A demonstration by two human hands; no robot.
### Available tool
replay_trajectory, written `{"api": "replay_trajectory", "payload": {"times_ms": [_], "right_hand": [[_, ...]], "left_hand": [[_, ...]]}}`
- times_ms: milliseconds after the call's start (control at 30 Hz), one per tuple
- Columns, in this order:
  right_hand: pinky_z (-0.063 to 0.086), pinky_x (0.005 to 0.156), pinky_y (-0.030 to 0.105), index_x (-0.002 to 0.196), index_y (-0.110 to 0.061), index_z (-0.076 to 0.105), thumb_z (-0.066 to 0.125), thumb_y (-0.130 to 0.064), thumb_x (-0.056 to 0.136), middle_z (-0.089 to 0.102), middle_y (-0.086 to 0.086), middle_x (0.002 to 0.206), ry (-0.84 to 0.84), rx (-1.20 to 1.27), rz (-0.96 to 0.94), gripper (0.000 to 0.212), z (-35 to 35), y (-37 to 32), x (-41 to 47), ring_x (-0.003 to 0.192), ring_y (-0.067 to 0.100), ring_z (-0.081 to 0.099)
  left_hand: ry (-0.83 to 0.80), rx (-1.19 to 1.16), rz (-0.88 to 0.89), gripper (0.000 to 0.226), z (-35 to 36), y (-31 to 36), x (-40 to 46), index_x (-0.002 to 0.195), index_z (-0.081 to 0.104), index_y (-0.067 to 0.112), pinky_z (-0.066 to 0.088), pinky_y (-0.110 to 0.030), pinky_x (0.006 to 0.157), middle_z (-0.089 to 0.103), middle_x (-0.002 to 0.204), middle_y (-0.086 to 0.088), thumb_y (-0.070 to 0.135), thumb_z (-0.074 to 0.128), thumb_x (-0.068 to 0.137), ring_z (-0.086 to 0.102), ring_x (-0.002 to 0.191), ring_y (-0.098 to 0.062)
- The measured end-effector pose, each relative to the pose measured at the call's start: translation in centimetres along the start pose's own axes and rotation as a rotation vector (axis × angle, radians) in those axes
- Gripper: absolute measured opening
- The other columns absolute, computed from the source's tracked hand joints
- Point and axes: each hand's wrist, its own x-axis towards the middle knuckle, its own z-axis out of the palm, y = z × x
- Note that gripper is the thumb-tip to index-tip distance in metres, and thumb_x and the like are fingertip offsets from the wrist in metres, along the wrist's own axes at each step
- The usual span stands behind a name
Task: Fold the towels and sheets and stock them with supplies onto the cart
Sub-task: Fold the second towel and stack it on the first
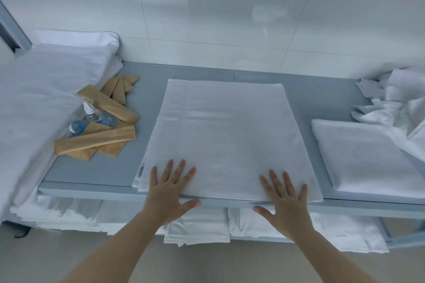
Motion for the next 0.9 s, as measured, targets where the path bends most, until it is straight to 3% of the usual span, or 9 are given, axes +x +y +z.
{"api": "replay_trajectory", "payload": {"times_ms": [67, 133, 233, 333, 400, 500, 633, 800, 900], "right_hand": [[0.035, 0.094, 0.072, 0.141, -0.027, 0.048, 0.066, -0.061, 0.074, 0.046, 0.003, 0.146, 0.097, -0.017, -0.037, 0.077, -0.2, -0.1, -0.6, 0.132, 0.039, 0.043], [0.043, 0.09, 0.07, 0.131, -0.021, 0.06, 0.09, -0.038, 0.056, 0.058, 0.007, 0.134, 0.134, 0.018, -0.014, 0.083, -0.2, -0.3, -0.9, 0.122, 0.041, 0.053], [0.05, 0.087, 0.059, 0.118, -0.017, 0.069, 0.095, -0.007, 0.042, 0.068, 0.007, 0.12, 0.212, 0.006, -0.013, 0.081, -0.2, -0.7, -1.8, 0.108, 0.04, 0.063], [0.057, 0.077, 0.049, 0.104, -0.011, 0.075, 0.089, 0.011, 0.041, 0.073, 0.006, 0.106, 0.35, 0.009, -0.021, 0.069, -0.3, -0.6, -2.8, 0.097, 0.033, 0.07], [0.058, 0.069, 0.041, 0.089, -0.009, 0.076, 0.087, 0.015, 0.04, 0.075, 0.009, 0.086, 0.422, 0.045, -0.005, 0.056, -1.1, -0.4, -3.4, 0.079, 0.029, 0.073], [0.052, 0.059, 0.035, 0.077, -0.006, 0.067, 0.081, 0.017, 0.05, 0.061, 0.003, 0.054, 0.472, 0.151, 0.039, 0.038, -2.7, -0.4, -4.3, 0.047, 0.028, 0.059], [0.048, 0.061, 0.037, 0.08, -0.004, 0.066, 0.076, 0.017, 0.062, 0.061, 0.005, 0.062, 0.56, 0.22, 0.084, 0.029, -4.3, -0.7, -6.3, 0.055, 0.031, 0.058], [0.048, 0.054, 0.039, 0.085, -0.001, 0.069, 0.074, 0.02, 0.063, 0.063, 0.011, 0.073, 0.655, 0.232, 0.122, 0.03, -6.8, -0.9, -8.1, 0.062, 0.036, 0.057], [0.042, 0.047, 0.032, 0.085, 0.0, 0.065, 0.074, 0.014, 0.071, 0.062, 0.011, 0.071, 0.699, 0.232, 0.128, 0.022, -8.9, -0.7, -7.9, 0.058, 0.035, 0.057]], "left_hand": [[-0.002, 0.032, 0.021, 0.088, -0.1, 0.2, -0.8, 0.143, -0.021, 0.047, -0.015, -0.054, 0.114, -0.018, 0.156, 0.014, 0.079, 0.034, 0.081, -0.017, 0.146, -0.023], [0.009, 0.05, 0.017, 0.093, -0.7, 0.9, -1.6, 0.15, 0.002, 0.043, 0.003, -0.06, 0.115, 0.007, 0.16, 0.007, 0.053, 0.064, 0.082, 0.007, 0.148, -0.028], [0.159, 0.077, 0.019, 0.085, -1.1, 1.9, -2.7, 0.128, 0.063, 0.022, 0.041, -0.064, 0.095, 0.062, 0.131, -0.005, 0.004, 0.089, 0.049, 0.057, 0.12, -0.035], [0.311, 0.114, 0.044, 0.065, -1.6, 1.8, -3.8, 0.095, 0.075, 0.011, 0.054, -0.057, 0.077, 0.072, 0.097, -0.008, -0.016, 0.082, 0.037, 0.07, 0.094, -0.035], [0.356, 0.051, 0.045, 0.052, -2.4, 1.7, -4.3, 0.08, 0.071, 0.011, 0.056, -0.044, 0.067, 0.068, 0.078, -0.005, -0.018, 0.079, 0.038, 0.069, 0.074, -0.03], [0.361, -0.059, 0.066, 0.044, -4.1, 1.4, -5.2, 0.071, 0.063, 0.014, 0.044, -0.029, 0.051, 0.058, 0.06, 0.003, -0.017, 0.08, 0.044, 0.057, 0.051, -0.022], [0.437, -0.19, 0.076, 0.032, -6.0, 1.1, -7.4, 0.073, 0.062, 0.012, 0.035, -0.024, 0.045, 0.058, 0.056, 0.005, 0.001, 0.088, 0.058, 0.055, 0.05, -0.021], [0.541, -0.207, 0.083, 0.019, -8.6, 1.2, -9.0, 0.075, 0.066, 0.011, 0.042, -0.029, 0.042, 0.059, 0.063, 0.001, 0.015, 0.084, 0.071, 0.057, 0.056, -0.023], [0.64, -0.163, 0.133, 0.016, -10.8, 0.9, -8.4, 0.074, 0.066, 0.009, 0.042, -0.03, 0.042, 0.059, 0.066, -0.002, 0.018, 0.079, 0.077, 0.058, 0.058, -0.025]]}}
